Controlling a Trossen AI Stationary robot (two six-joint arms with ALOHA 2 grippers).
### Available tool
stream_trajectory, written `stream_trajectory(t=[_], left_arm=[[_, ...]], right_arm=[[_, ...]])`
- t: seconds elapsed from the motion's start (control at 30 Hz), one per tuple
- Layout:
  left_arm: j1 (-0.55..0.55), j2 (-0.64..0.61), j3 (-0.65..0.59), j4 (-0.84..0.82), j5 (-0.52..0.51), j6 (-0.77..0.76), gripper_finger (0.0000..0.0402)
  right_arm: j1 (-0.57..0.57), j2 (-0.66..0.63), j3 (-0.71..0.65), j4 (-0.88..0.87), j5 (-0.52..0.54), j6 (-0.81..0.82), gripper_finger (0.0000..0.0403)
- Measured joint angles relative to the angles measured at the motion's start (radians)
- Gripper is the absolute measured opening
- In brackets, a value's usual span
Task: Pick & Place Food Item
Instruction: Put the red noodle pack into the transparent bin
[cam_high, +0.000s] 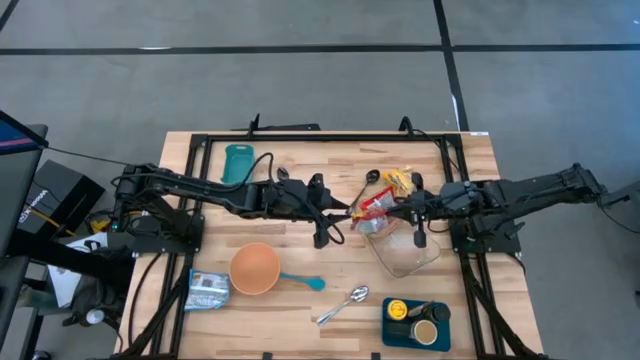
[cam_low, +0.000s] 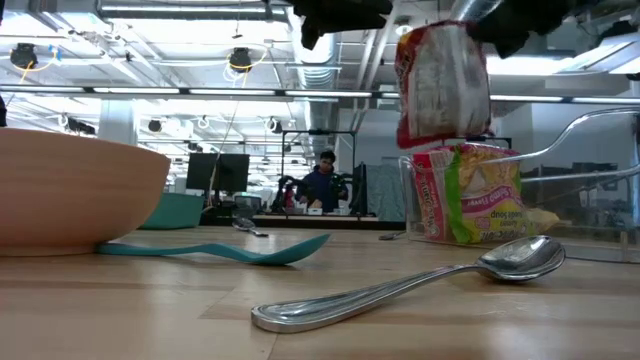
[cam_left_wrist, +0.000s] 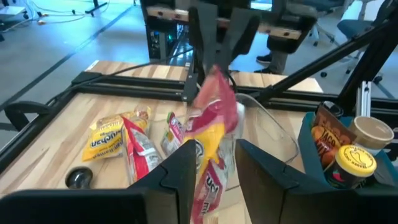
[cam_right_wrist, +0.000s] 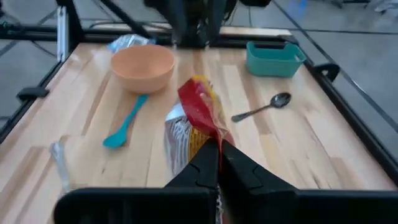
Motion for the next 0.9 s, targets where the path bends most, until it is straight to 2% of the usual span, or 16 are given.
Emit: stream_trajectory(t=[0.33,0.6,0.9], left_arm=[[0.000,0.000,0.000,0.044,0.000,0.000,0.0108],[0.000,0.000,0.000,0.047,0.000,-0.001,0.0108],[0.000,0.000,0.000,0.048,0.000,-0.001,0.0108]], right_arm=[[0.119,-0.088,0.003,-0.022,0.000,0.009,0.0000],[0.172,-0.121,0.002,-0.190,0.002,0.100,0.0000],[0.171,-0.113,0.002,-0.340,0.003,0.174,0.0000]])
